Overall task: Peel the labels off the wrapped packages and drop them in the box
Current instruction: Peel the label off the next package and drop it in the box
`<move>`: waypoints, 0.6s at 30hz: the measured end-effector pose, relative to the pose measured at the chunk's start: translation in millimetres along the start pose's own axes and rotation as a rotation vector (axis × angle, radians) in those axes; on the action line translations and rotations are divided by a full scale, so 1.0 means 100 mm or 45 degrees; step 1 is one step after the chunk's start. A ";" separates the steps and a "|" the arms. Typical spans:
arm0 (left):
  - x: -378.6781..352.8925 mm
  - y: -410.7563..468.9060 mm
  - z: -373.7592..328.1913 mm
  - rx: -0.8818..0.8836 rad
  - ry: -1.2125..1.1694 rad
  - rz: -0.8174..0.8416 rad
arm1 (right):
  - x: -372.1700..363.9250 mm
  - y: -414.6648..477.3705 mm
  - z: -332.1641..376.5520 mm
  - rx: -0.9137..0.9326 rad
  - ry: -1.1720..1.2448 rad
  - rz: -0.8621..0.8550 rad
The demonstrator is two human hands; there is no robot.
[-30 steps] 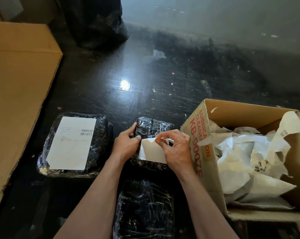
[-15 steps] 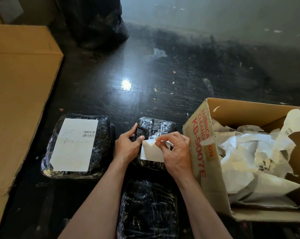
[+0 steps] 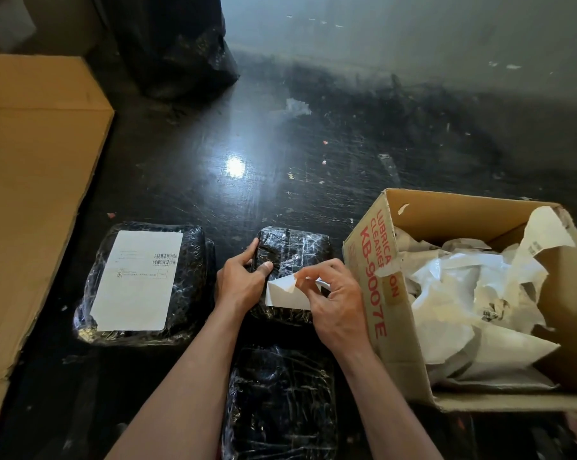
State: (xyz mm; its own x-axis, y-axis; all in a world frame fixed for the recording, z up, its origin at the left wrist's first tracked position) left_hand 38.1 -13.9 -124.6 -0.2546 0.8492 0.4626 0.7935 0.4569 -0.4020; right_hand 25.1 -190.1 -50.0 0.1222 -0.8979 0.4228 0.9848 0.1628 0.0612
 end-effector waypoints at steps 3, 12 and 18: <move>0.01 0.01 0.00 -0.008 0.002 0.026 | 0.02 0.07 0.00 -0.003 0.060 -0.001; 0.03 0.01 0.01 -0.052 -0.001 0.054 | 0.04 0.27 0.05 0.046 -0.079 0.004; 0.04 0.01 0.00 -0.056 -0.011 0.063 | 0.07 0.34 0.05 0.060 -0.180 0.069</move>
State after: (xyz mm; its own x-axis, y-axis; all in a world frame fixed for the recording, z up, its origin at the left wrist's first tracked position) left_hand 38.0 -10.1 -123.4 -0.2194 0.8728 0.4360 0.8285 0.4027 -0.3891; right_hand 58.4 -188.7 -40.5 0.1532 -0.8215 0.5493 0.9699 0.2313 0.0755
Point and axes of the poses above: each hand's wrist, its own y-axis towards the middle knuckle, its own x-axis out of the back of the hand, z = x × y, the point moved 1 cm from there along y, towards the middle knuckle
